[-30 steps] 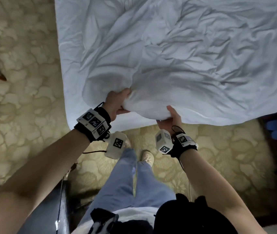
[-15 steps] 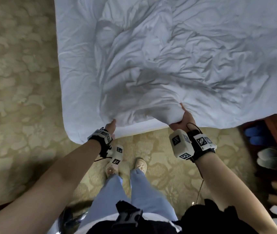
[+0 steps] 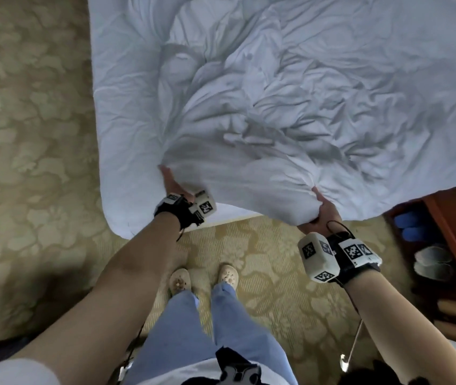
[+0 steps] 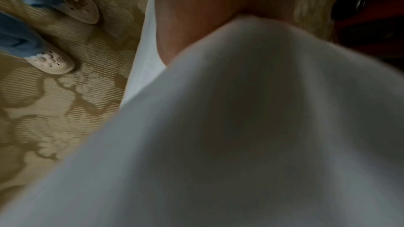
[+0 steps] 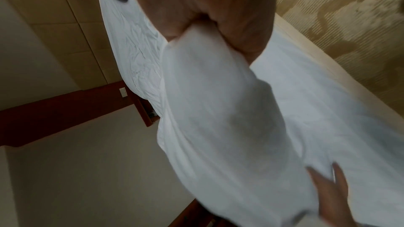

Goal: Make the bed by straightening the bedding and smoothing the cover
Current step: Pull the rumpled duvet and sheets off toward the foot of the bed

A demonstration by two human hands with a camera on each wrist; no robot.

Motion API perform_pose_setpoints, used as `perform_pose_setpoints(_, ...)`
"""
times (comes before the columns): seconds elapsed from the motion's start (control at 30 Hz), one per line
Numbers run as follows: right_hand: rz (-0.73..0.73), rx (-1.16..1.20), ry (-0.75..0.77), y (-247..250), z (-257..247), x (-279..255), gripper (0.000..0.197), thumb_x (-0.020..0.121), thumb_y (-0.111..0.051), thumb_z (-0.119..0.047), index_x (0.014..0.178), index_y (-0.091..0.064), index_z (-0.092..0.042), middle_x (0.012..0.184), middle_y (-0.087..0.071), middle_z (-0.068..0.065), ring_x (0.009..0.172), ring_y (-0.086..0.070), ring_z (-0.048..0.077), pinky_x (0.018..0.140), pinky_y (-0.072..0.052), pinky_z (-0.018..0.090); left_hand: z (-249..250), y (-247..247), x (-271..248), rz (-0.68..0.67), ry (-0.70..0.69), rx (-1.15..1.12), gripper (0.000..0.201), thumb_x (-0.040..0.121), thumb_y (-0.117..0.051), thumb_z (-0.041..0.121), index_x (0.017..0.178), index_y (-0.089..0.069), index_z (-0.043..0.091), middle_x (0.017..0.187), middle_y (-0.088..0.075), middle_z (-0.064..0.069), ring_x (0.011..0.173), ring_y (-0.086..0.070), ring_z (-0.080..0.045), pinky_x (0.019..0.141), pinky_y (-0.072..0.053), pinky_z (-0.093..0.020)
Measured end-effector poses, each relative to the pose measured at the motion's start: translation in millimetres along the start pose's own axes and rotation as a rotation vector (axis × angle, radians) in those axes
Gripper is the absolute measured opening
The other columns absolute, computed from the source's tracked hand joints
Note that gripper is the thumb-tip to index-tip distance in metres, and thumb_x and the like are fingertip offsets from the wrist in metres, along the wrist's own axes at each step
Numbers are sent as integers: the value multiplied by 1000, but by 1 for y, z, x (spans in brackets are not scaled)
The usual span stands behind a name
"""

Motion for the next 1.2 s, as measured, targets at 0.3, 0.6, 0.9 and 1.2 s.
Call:
perform_pose_setpoints(0.3,-54,121,-200,-47,87,3,36,88,-60,-39,87,-58,-4,61,-69,14,57,-68,26,42,-55,32,167,25,-101,164,-318,265,20,90,-50,23,71,-52,20,43,-58,8,44,-58,-9,41,-45,-15)
perform_pose_setpoints(0.6,-277,51,-378,-213,255,-45,60,70,-80,-44,108,-61,-2,103,-66,17,99,-63,26,90,-53,32,216,68,-140,-124,-203,957,44,76,-73,12,118,-61,7,108,-70,-8,95,-68,-22,75,-60,-32)
perform_pose_setpoints(0.9,-237,19,-304,-244,310,-47,17,94,-50,-12,94,-60,1,70,-73,14,58,-71,24,50,-58,28,201,161,-139,-279,132,1146,12,89,-60,13,100,-62,15,104,-67,-15,74,-71,-12,68,-56,-22)
perform_pose_setpoints(1.2,-119,-160,-254,-215,268,-13,30,98,-35,-26,78,-52,-12,41,-61,0,59,-58,21,37,-46,15,246,145,-88,26,93,1299,55,96,-30,56,114,-53,9,100,-62,-12,82,-58,-22,80,-46,-34)
Point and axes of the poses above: each hand's wrist, its own x-axis towards the middle knuckle, its own y-axis out of the back of the hand, z = x × y, the point moved 10 cm from there along x, towards the middle knuckle
